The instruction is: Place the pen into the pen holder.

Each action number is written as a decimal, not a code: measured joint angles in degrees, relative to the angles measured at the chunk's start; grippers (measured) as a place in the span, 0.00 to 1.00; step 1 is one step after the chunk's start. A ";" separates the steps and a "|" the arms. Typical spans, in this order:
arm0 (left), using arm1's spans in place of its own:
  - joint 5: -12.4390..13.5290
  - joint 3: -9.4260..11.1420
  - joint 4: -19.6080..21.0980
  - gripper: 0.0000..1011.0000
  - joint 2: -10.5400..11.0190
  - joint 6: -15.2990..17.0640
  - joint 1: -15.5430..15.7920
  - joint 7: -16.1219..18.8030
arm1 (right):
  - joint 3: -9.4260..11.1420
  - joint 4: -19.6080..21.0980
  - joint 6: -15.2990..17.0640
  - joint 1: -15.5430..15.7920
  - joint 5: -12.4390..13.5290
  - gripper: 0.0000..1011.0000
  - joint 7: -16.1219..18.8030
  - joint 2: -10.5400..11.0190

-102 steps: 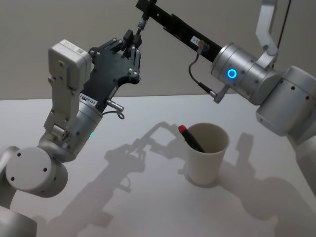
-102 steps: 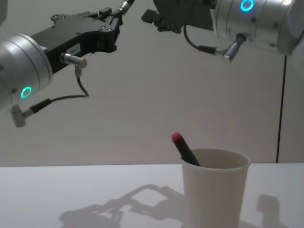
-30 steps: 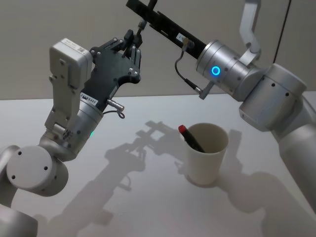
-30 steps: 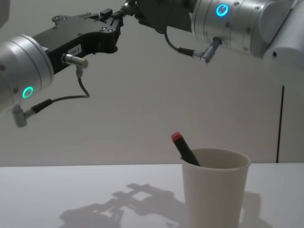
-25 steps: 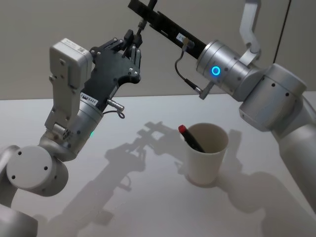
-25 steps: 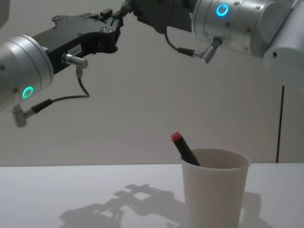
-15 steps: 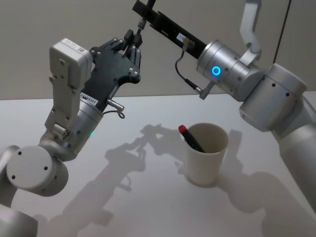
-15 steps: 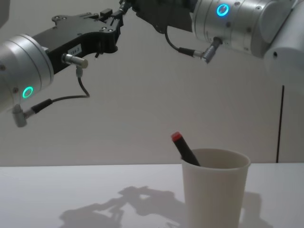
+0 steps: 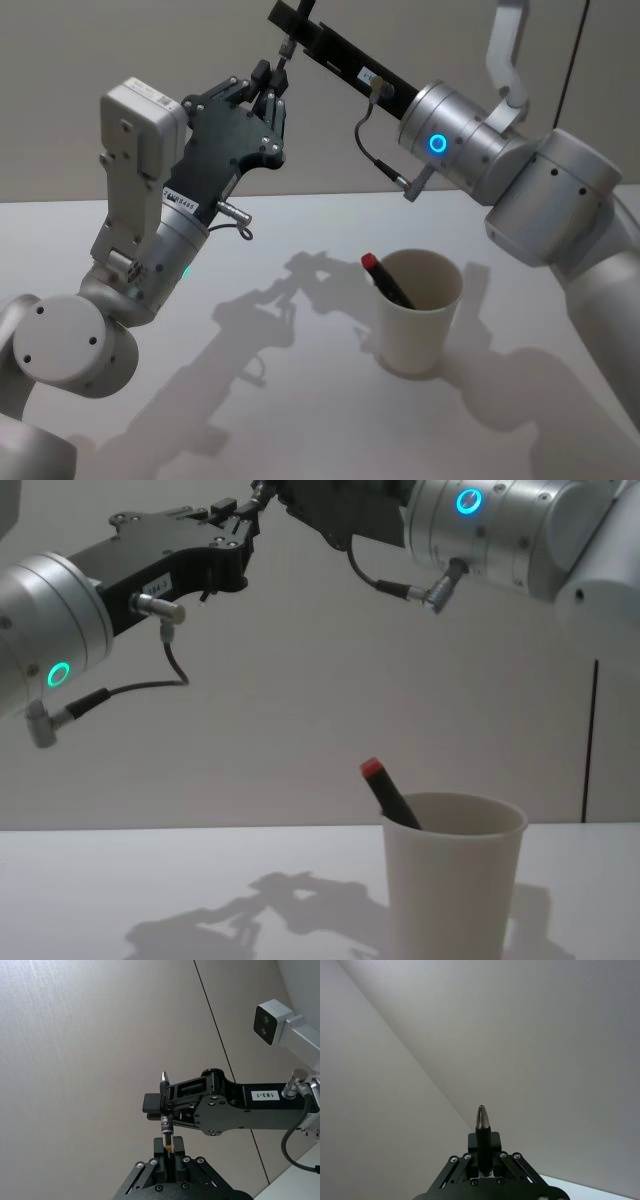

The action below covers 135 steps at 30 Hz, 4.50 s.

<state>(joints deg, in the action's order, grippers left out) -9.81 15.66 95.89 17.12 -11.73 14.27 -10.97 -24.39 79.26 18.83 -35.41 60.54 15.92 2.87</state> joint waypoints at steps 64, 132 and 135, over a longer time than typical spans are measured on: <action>-0.01 0.00 0.00 0.99 0.00 0.00 0.00 0.00 | 1.06 2.83 -3.88 -0.42 -7.63 0.13 -4.14 1.81; -0.01 0.00 0.00 0.99 0.00 0.00 0.00 -0.01 | 6.92 24.87 -2.79 13.03 -27.65 0.13 20.37 28.41; -0.01 0.00 0.00 0.99 0.00 0.00 0.00 -0.01 | 6.58 24.91 -1.89 13.71 -28.88 0.13 20.63 29.12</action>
<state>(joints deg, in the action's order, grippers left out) -9.81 15.66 95.89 17.12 -11.73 14.27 -10.98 -17.81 104.17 16.94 -21.71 31.66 36.54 31.99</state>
